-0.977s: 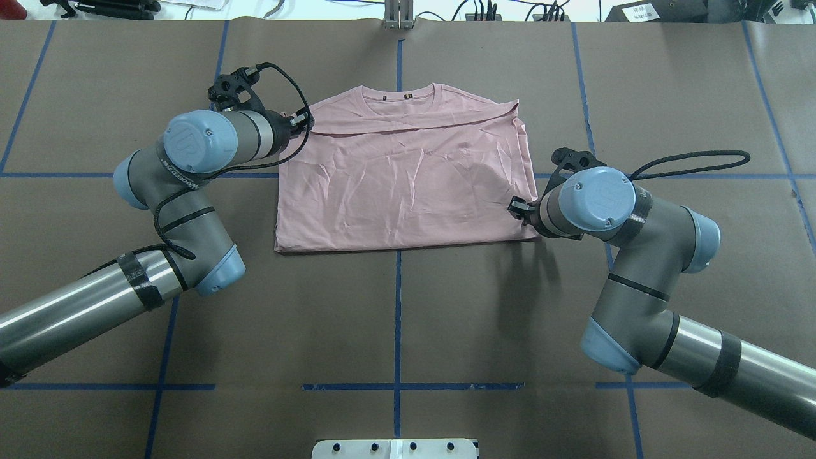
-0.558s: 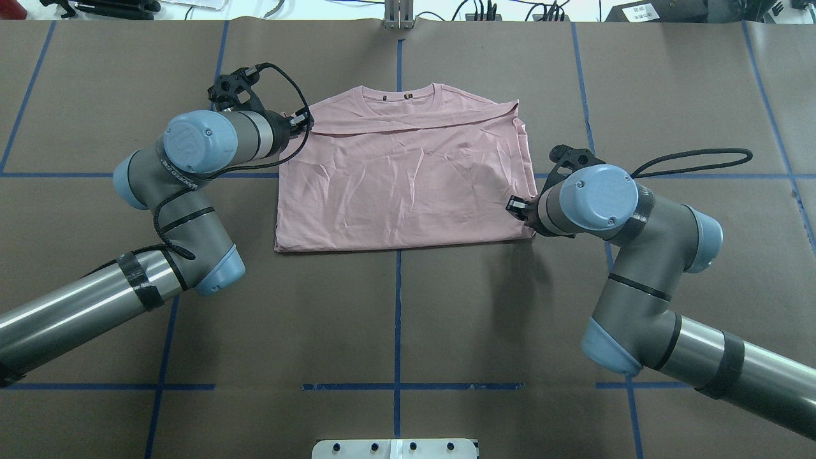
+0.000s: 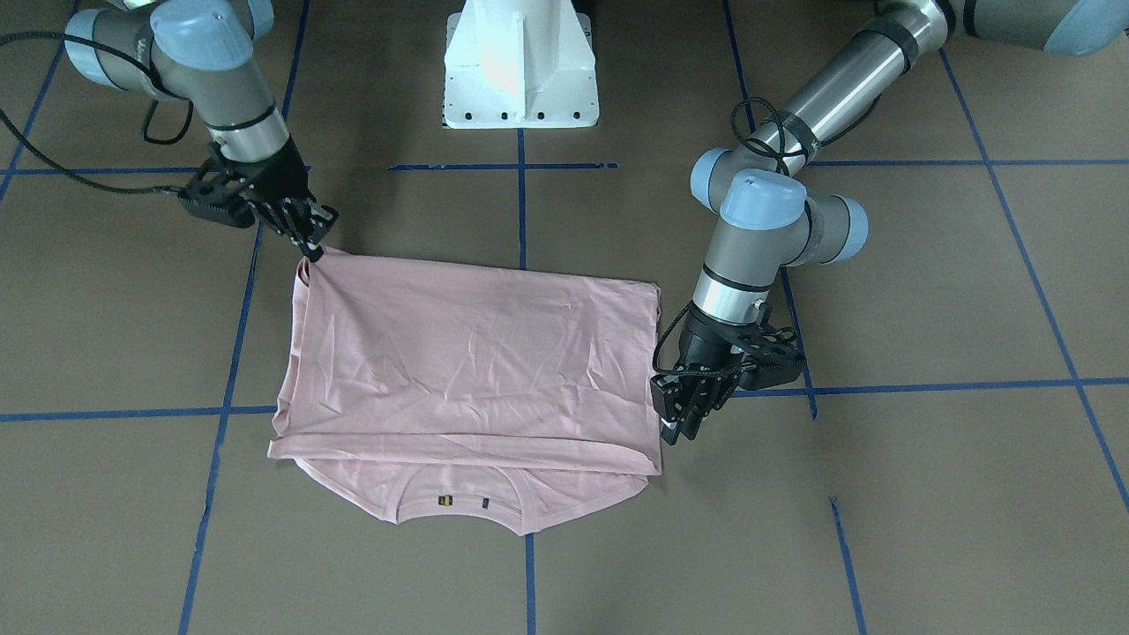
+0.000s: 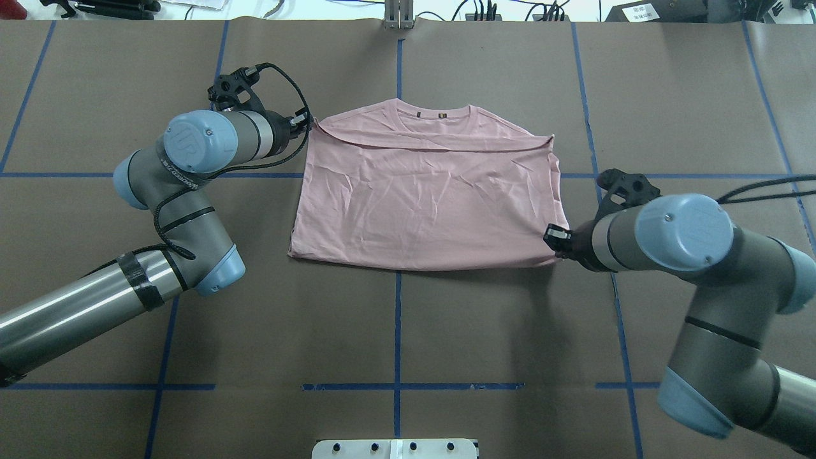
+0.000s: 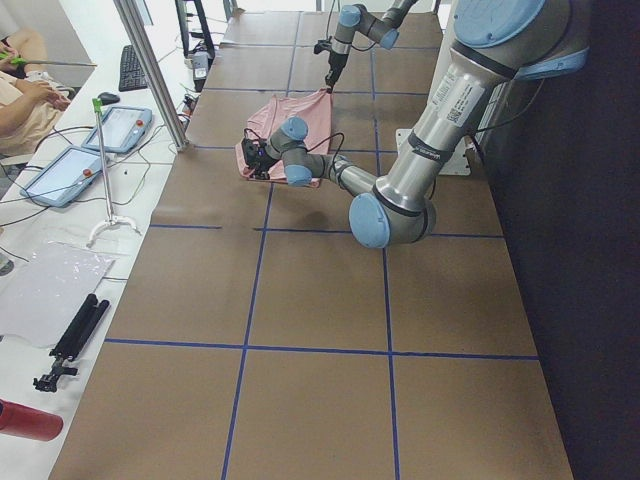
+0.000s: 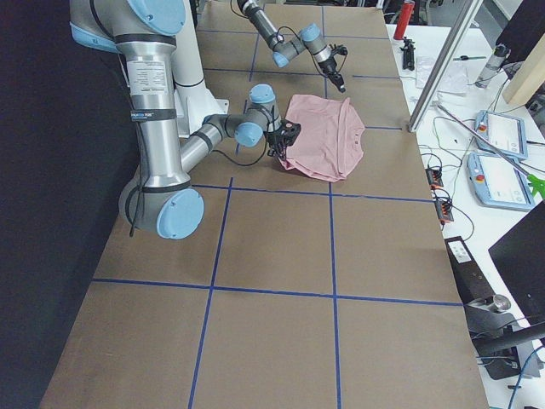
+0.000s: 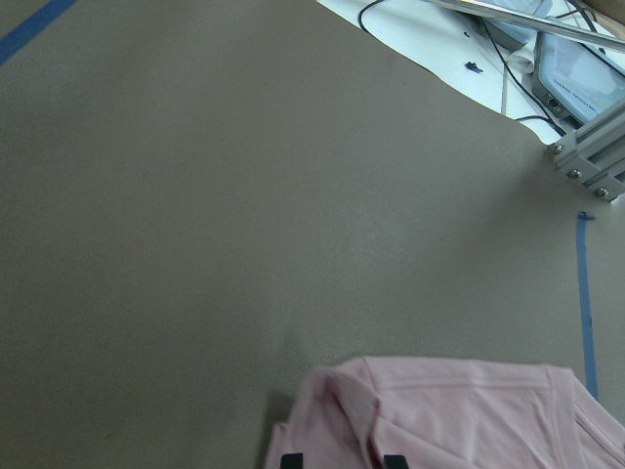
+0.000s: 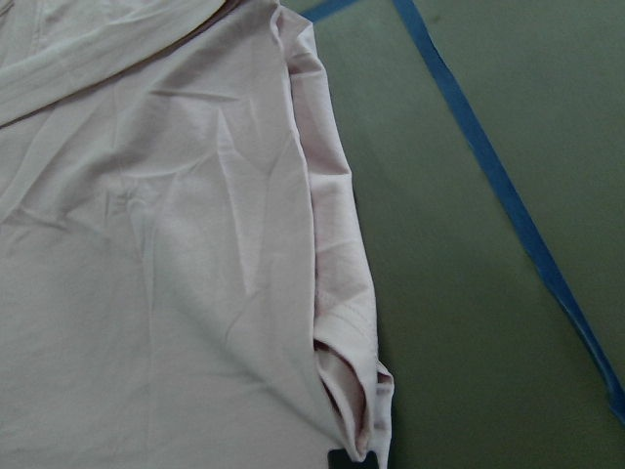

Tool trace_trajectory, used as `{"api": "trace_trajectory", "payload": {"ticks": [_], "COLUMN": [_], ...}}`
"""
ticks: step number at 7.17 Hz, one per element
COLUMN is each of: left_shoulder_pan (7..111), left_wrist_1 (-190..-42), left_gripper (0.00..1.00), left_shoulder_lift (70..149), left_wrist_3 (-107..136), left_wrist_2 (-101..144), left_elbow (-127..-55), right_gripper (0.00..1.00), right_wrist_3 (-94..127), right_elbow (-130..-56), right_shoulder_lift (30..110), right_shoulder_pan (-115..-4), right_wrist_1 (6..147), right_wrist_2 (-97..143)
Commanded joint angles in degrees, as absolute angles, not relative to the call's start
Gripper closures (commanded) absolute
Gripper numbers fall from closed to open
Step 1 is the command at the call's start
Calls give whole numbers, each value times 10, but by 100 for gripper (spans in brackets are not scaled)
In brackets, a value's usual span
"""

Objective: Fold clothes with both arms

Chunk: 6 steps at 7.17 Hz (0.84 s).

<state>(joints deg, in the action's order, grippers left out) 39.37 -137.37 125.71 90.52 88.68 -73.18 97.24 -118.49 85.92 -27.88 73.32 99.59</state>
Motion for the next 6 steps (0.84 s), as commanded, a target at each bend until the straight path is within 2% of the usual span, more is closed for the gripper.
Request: {"api": "trace_trajectory", "payload": {"ticks": [1, 2, 3, 4, 5, 6], "left_shoulder_pan": [394, 394, 393, 386, 386, 384], "left_wrist_1": [-1373, -1373, -1371, -1371, -1369, -1355], "left_gripper": [61, 61, 61, 54, 53, 49], "left_shoulder_lift": [1257, 1258, 1255, 1229, 1225, 1189], "left_wrist_3": [905, 905, 905, 906, 942, 977], "left_wrist_2": [887, 887, 889, 897, 923, 955], "left_elbow": [-734, -736, -769, -822, -843, -887], "right_gripper": [100, 100, 100, 100, 97, 2], "right_wrist_3": [1045, 1089, 1124, 1131, 1132, 1132], "right_elbow": [-1266, -1297, -1307, -1307, -1310, -1316], "right_shoulder_lift": [940, 958, 958, 957, 952, 951], "right_shoulder_pan": [-193, -136, -73, -31, -22, -21], "right_wrist_1": [733, 734, 734, 734, 734, 734], "right_wrist_2": [997, 997, 989, 974, 971, 970]}}
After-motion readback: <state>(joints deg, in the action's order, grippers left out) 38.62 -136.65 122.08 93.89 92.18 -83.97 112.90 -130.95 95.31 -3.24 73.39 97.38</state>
